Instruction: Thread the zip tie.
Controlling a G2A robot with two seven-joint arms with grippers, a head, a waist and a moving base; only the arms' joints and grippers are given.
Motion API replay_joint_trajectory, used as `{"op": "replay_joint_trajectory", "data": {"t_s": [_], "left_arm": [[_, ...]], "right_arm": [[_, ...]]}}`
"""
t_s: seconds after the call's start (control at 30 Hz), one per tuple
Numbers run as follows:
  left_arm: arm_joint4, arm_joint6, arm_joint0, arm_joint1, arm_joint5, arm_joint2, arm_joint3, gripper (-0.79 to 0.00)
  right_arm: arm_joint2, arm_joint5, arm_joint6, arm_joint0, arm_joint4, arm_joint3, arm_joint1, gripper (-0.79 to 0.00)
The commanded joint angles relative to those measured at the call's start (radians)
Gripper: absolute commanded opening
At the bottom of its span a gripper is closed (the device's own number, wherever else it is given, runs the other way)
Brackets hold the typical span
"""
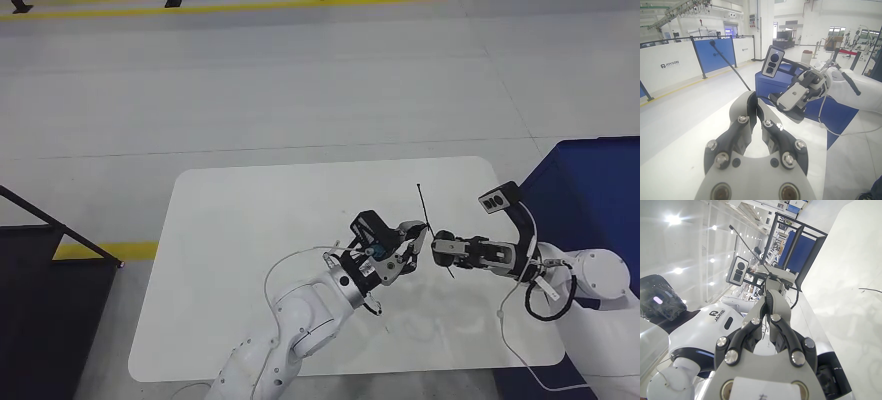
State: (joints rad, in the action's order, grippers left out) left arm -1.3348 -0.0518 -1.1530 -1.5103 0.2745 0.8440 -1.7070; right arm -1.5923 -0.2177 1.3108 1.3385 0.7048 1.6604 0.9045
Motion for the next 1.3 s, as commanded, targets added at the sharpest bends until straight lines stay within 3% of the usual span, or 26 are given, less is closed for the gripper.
{"op": "replay_joint_trajectory", "data": {"t_s": [0.0, 0.03, 0.1, 0.17, 0.7, 0.8, 0.9, 1.27], "left_arm": [[0.002, -0.001, 0.001, 0.0, 0.002, 0.001, 0.001, -0.785], [0.003, -0.002, 0.002, 0.0, 0.003, 0.001, 0.002, -0.757], [0.007, -0.003, 0.002, 0.0, 0.005, 0.003, 0.004, -0.628], [0.011, -0.005, 0.003, 0.0, 0.008, 0.006, 0.005, -0.619], [0.108, -0.048, 0.026, -0.003, 0.031, 0.023, 0.029, -0.677], [0.117, -0.054, 0.035, -0.005, 0.031, 0.02, 0.036, -0.705], [0.123, -0.057, 0.04, -0.007, 0.03, 0.018, 0.042, -0.785], [0.12, -0.05, 0.038, -0.006, 0.03, 0.019, 0.049, -0.785]], "right_arm": [[0.002, 0.0, -0.002, -0.002, 0.001, 0.0, 0.0, -0.785], [0.003, 0.0, -0.002, -0.003, 0.002, -0.001, 0.0, -0.785], [0.004, 0.0, -0.005, -0.005, 0.003, -0.003, 0.001, -0.785], [0.006, 0.002, -0.007, -0.007, 0.003, -0.005, 0.001, -0.785], [0.019, 0.004, -0.011, -0.024, -0.009, -0.013, 0.002, -0.785], [0.021, 0.002, -0.009, -0.026, -0.01, -0.013, 0.002, -0.785], [0.022, 0.002, -0.009, -0.028, -0.01, -0.016, 0.002, -0.785], [0.022, 0.0, -0.014, -0.031, 0.007, -0.025, 0.003, -0.785]]}}
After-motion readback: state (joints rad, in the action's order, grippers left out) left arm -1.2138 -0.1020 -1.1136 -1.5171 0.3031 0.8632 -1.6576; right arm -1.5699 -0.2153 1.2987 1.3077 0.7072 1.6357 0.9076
